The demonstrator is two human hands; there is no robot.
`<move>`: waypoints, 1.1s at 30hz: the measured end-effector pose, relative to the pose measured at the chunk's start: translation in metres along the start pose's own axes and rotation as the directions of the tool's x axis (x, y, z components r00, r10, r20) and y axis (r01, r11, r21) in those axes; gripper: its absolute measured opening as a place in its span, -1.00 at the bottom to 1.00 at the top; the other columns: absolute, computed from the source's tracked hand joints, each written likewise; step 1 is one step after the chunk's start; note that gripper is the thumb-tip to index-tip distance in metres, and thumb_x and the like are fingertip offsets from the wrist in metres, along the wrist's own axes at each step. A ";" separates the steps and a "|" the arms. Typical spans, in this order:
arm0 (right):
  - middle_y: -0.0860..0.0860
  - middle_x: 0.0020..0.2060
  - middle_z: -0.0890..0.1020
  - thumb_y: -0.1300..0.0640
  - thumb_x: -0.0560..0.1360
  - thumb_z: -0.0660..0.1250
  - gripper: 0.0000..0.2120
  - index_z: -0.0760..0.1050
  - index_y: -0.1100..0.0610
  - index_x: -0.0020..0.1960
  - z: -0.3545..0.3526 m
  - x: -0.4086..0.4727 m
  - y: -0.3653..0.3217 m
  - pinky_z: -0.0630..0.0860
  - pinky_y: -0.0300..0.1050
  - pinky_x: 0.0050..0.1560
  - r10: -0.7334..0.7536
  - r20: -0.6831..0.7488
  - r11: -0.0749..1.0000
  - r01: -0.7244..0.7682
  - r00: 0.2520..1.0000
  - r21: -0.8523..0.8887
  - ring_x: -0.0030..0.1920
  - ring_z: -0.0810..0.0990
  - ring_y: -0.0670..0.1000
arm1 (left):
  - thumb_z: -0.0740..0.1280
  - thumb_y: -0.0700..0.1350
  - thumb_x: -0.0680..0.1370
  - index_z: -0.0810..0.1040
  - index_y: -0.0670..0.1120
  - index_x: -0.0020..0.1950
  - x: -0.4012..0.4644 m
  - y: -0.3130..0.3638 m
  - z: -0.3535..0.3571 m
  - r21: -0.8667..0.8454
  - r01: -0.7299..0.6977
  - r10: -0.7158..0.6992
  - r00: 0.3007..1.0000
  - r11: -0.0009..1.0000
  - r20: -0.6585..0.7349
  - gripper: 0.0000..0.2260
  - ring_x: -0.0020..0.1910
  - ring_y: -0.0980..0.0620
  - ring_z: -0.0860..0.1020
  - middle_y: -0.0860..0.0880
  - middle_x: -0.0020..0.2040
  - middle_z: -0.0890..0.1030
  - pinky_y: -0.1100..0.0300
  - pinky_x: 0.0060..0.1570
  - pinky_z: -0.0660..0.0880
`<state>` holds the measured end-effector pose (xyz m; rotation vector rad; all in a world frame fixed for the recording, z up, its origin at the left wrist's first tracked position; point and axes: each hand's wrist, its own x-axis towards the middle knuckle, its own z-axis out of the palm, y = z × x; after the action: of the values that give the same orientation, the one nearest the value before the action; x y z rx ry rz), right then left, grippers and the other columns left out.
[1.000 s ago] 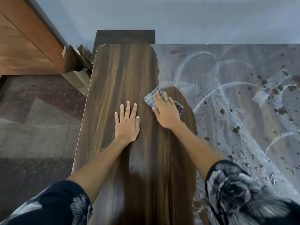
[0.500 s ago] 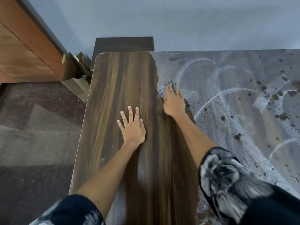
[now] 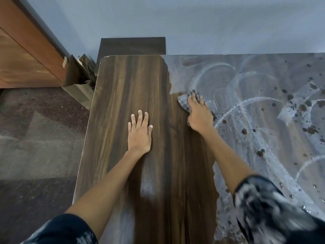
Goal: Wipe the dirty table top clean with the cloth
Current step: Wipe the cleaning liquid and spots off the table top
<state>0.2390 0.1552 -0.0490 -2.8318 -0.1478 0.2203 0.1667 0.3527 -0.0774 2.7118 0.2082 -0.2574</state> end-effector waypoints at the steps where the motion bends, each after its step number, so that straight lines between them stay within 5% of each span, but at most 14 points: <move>1: 0.12 0.50 0.10 0.32 0.51 0.16 -0.41 0.05 0.20 0.49 -0.002 0.021 -0.005 0.06 0.05 0.47 0.006 0.010 1.000 -0.006 1.000 0.007 0.50 0.03 0.18 | -0.02 -0.03 0.65 -0.02 -0.07 0.52 0.003 0.002 -0.001 -0.004 0.006 -0.006 1.000 1.000 0.010 -0.55 0.51 -0.13 -0.18 -0.07 0.54 -0.07 -0.01 0.45 -0.16; 5: 0.14 0.50 0.11 0.33 0.50 0.18 -0.40 0.07 0.19 0.49 0.006 0.056 -0.036 0.01 0.03 0.47 -0.103 0.047 0.995 0.102 0.994 0.021 0.50 0.05 0.18 | -0.01 -0.04 0.64 -0.03 -0.09 0.52 0.013 0.008 -0.006 -0.029 0.006 -0.005 0.999 1.000 0.038 -0.53 0.50 -0.15 -0.18 -0.07 0.55 -0.09 -0.01 0.45 -0.16; 10: 0.01 0.51 0.13 0.32 0.53 0.12 -0.41 0.05 0.11 0.51 0.022 -0.013 -0.031 -0.06 -0.09 0.48 -0.377 0.088 0.926 0.376 0.922 0.035 0.51 0.02 0.04 | -0.02 -0.08 0.64 -0.03 -0.12 0.52 0.029 0.008 -0.007 -0.021 -0.012 0.012 1.000 1.000 0.015 -0.54 0.51 -0.13 -0.16 -0.07 0.55 -0.08 0.01 0.45 -0.14; 14: -0.07 0.51 0.08 0.27 0.55 0.10 -0.42 0.03 0.06 0.52 0.012 -0.042 0.012 -0.09 -0.14 0.47 -0.294 0.066 0.956 0.294 0.954 0.009 0.52 -0.02 -0.03 | -0.04 -0.10 0.65 -0.03 -0.15 0.52 0.041 0.008 -0.007 -0.005 -0.030 0.030 1.000 1.000 -0.007 -0.55 0.51 -0.11 -0.15 -0.07 0.54 -0.06 0.03 0.46 -0.13; 21: 0.11 0.51 0.11 0.26 0.57 0.08 -0.48 0.04 0.20 0.50 -0.005 0.072 0.005 0.03 0.05 0.48 0.006 -0.014 1.000 -0.006 1.000 0.009 0.50 0.02 0.17 | -0.09 -0.06 0.65 -0.08 -0.20 0.51 0.053 0.010 -0.004 0.142 -0.080 0.083 0.996 0.987 -0.014 -0.54 0.51 -0.09 -0.14 -0.13 0.54 -0.09 0.06 0.47 -0.14; 30: 0.03 0.51 0.09 0.27 0.56 0.10 -0.45 0.02 0.14 0.51 0.010 0.027 -0.020 -0.09 -0.11 0.48 -0.324 0.055 0.946 0.322 0.944 0.046 0.52 0.00 0.04 | -0.09 -0.07 0.65 -0.09 -0.17 0.51 0.081 0.011 -0.010 0.189 -0.125 0.127 0.992 0.974 0.002 -0.54 0.52 -0.07 -0.13 -0.09 0.54 -0.08 0.08 0.46 -0.13; 33: -0.07 0.51 0.07 0.18 0.59 0.06 -0.47 0.00 0.06 0.52 0.008 -0.006 0.004 -0.11 -0.15 0.47 -0.305 0.058 0.952 0.306 0.950 -0.004 0.52 -0.04 -0.04 | -0.09 -0.07 0.65 -0.08 -0.17 0.51 0.089 0.010 -0.010 0.182 -0.121 0.125 0.992 0.976 -0.014 -0.55 0.52 -0.07 -0.13 -0.09 0.54 -0.07 0.08 0.47 -0.13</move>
<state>0.2320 0.1534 -0.0572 -2.7669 -0.5971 0.2305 0.2567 0.3573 -0.0831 2.8956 0.0240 -0.2149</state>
